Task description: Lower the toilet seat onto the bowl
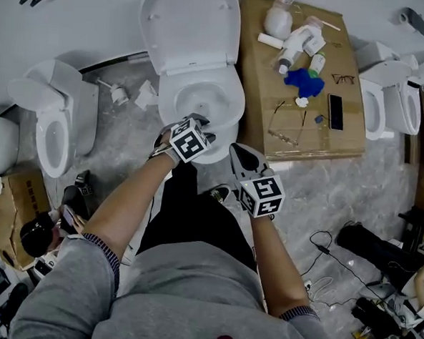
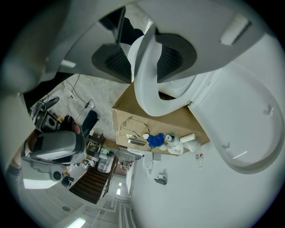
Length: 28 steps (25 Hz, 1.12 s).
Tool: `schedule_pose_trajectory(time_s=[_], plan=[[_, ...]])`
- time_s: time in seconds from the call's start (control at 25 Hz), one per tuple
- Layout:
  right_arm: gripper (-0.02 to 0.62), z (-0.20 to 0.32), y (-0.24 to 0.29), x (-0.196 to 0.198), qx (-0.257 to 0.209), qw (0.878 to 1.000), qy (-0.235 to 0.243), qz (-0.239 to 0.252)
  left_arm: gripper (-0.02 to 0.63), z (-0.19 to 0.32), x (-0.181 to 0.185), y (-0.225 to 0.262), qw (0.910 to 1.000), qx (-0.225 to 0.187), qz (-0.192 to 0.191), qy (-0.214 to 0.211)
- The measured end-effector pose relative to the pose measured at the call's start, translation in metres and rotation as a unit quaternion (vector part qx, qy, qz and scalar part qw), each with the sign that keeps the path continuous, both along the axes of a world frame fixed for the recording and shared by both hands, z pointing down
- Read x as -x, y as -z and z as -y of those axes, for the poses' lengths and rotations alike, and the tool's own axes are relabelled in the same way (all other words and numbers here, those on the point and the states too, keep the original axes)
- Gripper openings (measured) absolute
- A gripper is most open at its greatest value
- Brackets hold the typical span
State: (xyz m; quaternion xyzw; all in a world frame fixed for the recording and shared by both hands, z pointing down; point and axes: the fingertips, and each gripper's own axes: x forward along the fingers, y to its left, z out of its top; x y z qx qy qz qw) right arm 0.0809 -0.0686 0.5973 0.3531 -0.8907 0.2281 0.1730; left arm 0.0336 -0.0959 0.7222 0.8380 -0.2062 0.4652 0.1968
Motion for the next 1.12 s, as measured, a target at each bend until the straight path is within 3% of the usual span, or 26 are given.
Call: schedule_pose_trajectory(time_s=[0.88, 1.12], plan=[[0.014, -0.009, -0.105, -0.008, 0.039, 0.998, -0.039, 0.020, 0.166, -0.048, -0.018, -0.068, 0.9978, 0.028, -0.051, 0.031], [0.014, -0.016, -0.130, -0.005, 0.051, 0.998, -0.042, 0.019, 0.158, -0.062, -0.020, -0.090, 0.9977, 0.038, -0.049, 0.029]])
